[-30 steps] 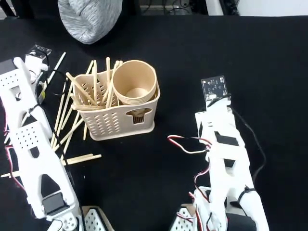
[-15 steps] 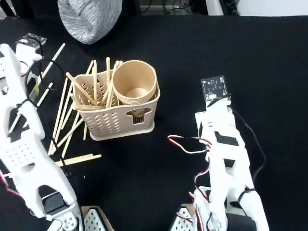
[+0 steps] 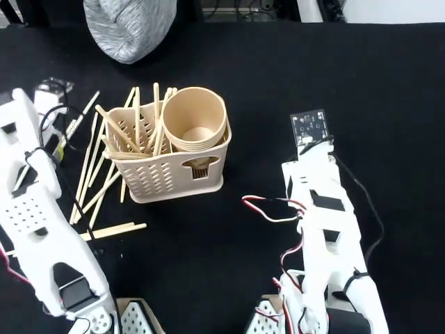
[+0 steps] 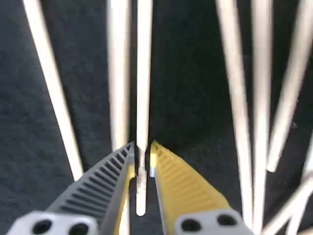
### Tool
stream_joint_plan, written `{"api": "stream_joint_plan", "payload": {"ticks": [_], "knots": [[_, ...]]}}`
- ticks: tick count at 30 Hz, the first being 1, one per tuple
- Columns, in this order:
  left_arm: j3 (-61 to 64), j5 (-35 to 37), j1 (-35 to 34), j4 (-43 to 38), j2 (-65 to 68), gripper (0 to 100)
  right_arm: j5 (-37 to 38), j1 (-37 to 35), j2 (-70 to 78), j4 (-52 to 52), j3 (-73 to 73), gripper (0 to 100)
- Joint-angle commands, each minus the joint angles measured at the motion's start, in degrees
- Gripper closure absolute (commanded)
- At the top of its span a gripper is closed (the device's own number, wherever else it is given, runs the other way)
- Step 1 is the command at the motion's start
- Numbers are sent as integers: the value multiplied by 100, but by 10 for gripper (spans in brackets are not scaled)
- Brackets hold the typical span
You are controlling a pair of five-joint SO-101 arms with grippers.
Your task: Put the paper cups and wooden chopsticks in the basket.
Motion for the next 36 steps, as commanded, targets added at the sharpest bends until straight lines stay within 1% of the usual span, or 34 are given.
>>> {"api": "stream_joint_plan", "payload": {"ticks": [1,5,10,13,16,20,23,26,28,32,34,36], "knots": [[-743,-79,-259,-26,431,966,70,-79,-22,-105,-13,983],[-1305,-88,-286,387,782,966,70,-79,-22,-105,-13,983],[-2070,-70,-286,1451,738,970,70,-79,-22,-105,-13,983],[-2141,220,-479,1415,440,970,70,-79,-22,-105,-13,983],[-1859,185,-778,1415,255,970,70,-79,-22,-105,-13,983],[-1288,-325,-1033,1415,246,970,70,-79,-22,-105,-13,983],[-963,-396,-1138,1389,246,968,70,-79,-22,-105,-13,983],[-954,-571,-1182,1380,246,967,70,-79,-22,-105,-13,983],[-945,-563,-1182,1231,246,963,70,-79,-22,-105,-13,983],[-936,-211,-1191,949,246,863,70,-79,-22,-105,-13,983],[-954,-158,-1182,897,246,819,70,-79,-22,-105,-13,983],[-954,-158,-1112,949,185,816,70,-79,-22,-105,-13,983]]}}
